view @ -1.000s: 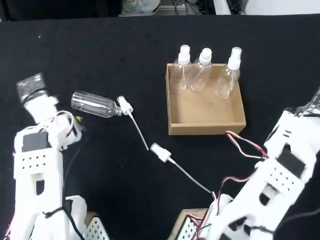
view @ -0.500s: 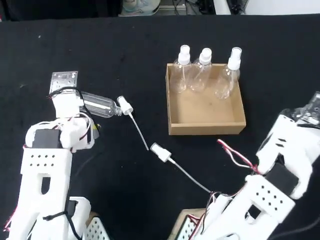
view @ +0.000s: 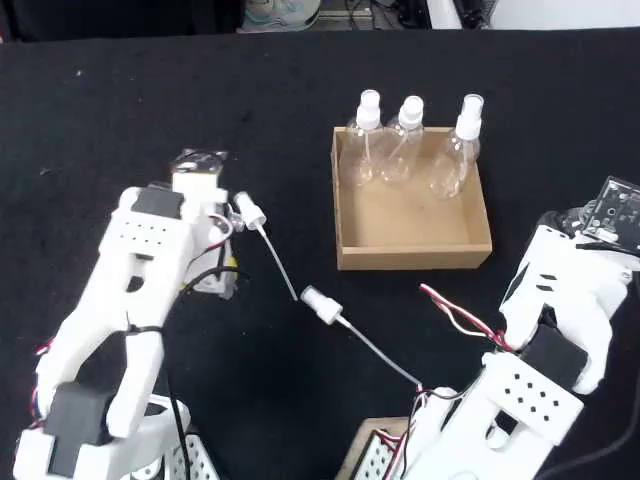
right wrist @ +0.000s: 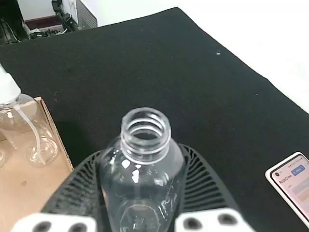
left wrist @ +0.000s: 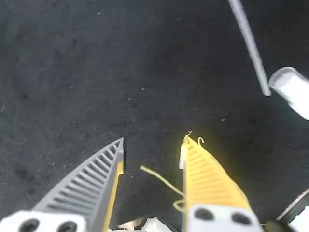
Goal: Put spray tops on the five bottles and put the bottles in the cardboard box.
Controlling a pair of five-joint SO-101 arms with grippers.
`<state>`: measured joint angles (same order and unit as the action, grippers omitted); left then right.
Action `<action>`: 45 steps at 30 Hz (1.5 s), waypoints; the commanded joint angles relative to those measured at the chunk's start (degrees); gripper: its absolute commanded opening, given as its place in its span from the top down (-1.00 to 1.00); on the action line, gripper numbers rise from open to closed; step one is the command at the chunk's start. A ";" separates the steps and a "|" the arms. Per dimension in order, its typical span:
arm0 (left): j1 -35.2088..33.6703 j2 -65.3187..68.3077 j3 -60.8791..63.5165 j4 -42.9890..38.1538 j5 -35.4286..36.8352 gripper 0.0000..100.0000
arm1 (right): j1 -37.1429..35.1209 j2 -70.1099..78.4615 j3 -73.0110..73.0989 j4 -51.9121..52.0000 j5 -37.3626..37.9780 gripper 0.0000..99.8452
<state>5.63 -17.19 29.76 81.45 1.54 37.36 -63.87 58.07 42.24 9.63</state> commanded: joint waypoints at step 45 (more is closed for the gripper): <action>33.71 16.44 12.62 -41.05 57.93 0.62 | 4.92 -1.71 -3.65 -0.35 4.48 0.98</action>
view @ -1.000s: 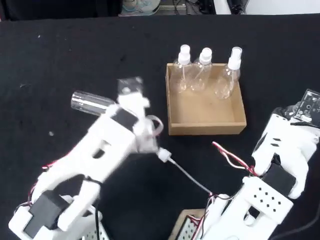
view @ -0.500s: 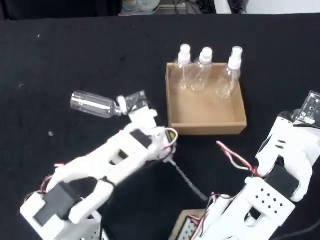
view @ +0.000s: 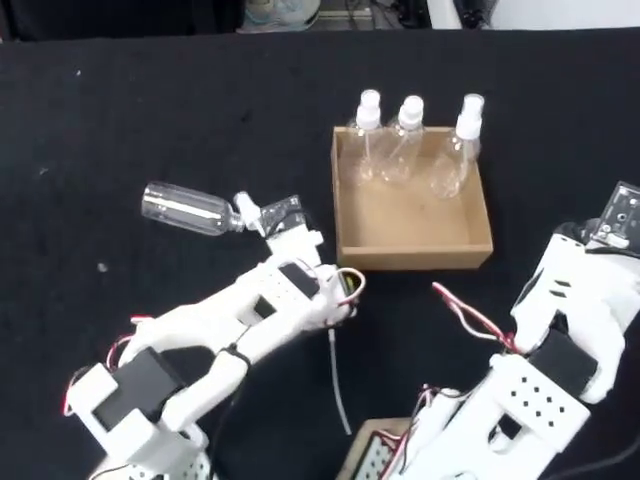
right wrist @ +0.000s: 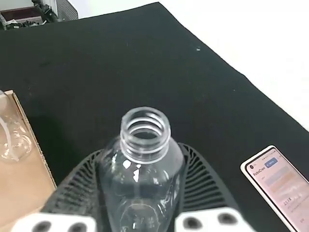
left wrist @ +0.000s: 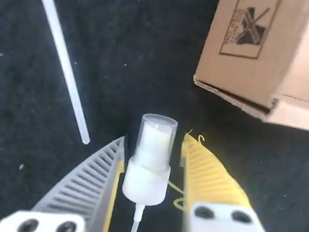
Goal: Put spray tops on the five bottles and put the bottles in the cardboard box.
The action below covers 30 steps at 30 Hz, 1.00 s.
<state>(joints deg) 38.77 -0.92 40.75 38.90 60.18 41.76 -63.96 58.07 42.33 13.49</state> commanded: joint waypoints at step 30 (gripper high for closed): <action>-33.45 -27.08 -28.18 52.84 -35.43 0.94 | -14.95 -1.80 -12.79 16.35 0.09 0.98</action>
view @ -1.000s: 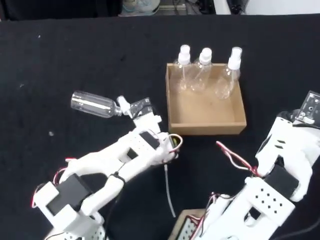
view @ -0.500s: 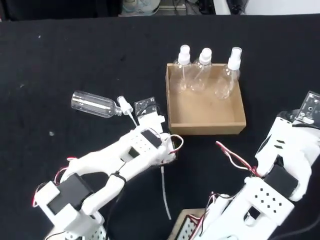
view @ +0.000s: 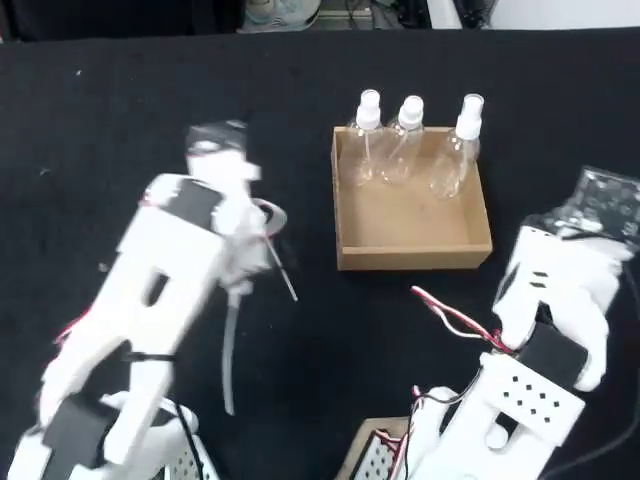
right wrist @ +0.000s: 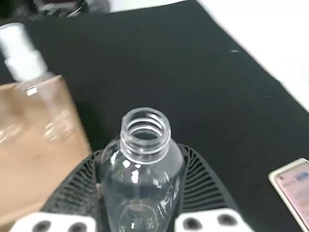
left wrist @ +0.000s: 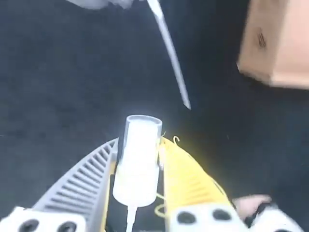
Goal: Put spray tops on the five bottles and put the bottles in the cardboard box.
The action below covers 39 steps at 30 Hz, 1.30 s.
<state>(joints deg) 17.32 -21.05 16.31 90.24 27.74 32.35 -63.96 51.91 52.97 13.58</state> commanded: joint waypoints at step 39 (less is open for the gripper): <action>-22.55 -31.56 8.04 -50.37 -3.16 0.94 | -78.51 -1.27 25.45 -31.38 -13.71 0.98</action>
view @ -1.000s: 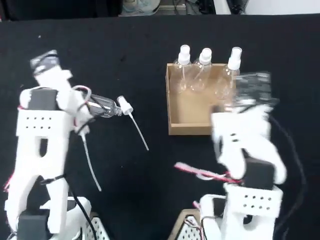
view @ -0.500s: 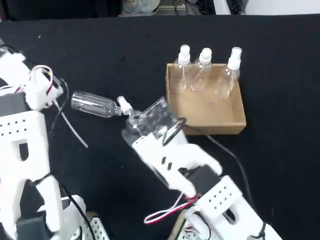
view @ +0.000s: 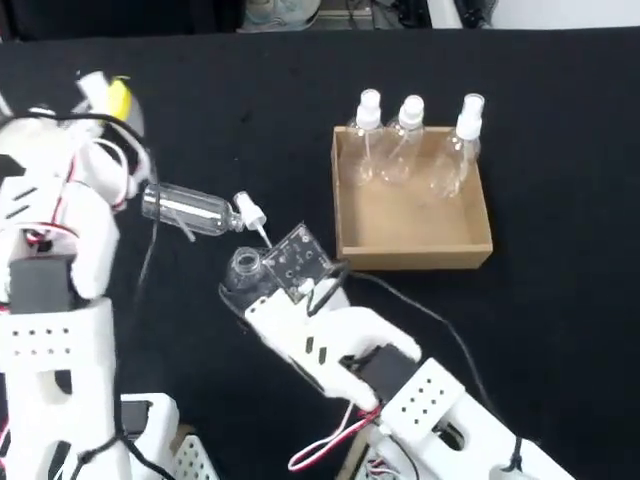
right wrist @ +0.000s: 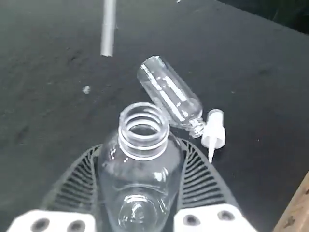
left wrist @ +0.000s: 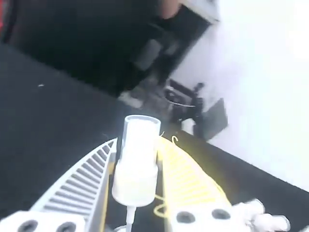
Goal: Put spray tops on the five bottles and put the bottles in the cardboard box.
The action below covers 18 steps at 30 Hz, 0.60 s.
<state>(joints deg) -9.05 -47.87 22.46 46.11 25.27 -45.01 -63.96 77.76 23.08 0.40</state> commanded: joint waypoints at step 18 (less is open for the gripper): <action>17.36 -14.42 6.81 -8.79 -8.09 0.94 | -1.14 -1.19 -0.40 -1.49 -0.53 0.98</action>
<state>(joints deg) 5.71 -61.05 28.70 38.29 22.46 -45.27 -63.96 77.76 23.08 0.31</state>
